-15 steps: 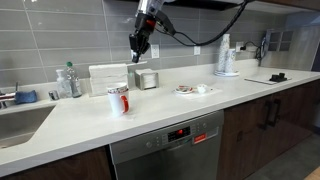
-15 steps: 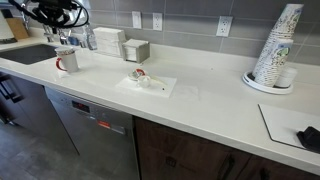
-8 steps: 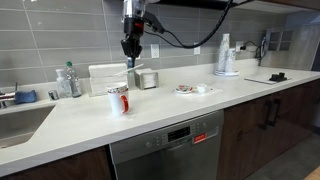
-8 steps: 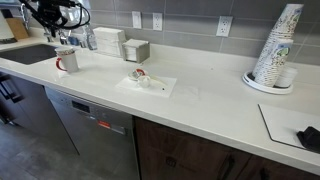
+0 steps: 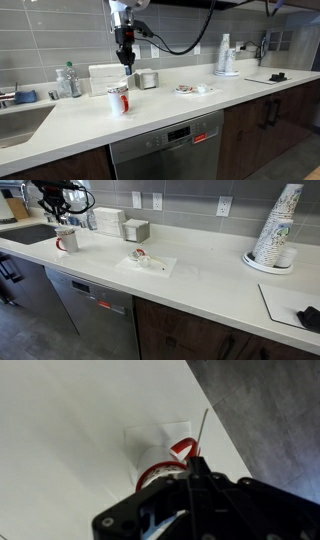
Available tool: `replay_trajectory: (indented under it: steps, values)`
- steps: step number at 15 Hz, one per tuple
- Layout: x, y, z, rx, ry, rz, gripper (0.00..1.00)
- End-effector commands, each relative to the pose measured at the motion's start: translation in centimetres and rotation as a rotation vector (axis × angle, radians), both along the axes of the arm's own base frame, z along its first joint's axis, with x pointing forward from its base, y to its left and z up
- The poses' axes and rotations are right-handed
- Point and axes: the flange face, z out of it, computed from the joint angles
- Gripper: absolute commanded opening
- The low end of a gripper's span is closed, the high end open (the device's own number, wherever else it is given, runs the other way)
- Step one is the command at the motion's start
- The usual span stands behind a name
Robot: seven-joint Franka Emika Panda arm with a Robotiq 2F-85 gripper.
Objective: Pick up the stick like object on the right side of the counter and put it in the paper cup inside the mug on the left
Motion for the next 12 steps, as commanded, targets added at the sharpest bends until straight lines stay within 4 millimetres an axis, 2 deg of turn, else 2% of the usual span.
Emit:
replay_trajectory:
  steps: [1,6,11,12]
  values:
    - [1.4,1.9,-1.3,-0.083,0.014,0.038,0.0]
    - [2.2,4.1,-2.5,-0.15,-0.002,0.088,0.0]
    - [3.0,5.7,-2.8,-0.169,-0.032,0.114,0.0]
    - [3.1,6.0,-2.8,-0.169,-0.035,0.121,0.04]
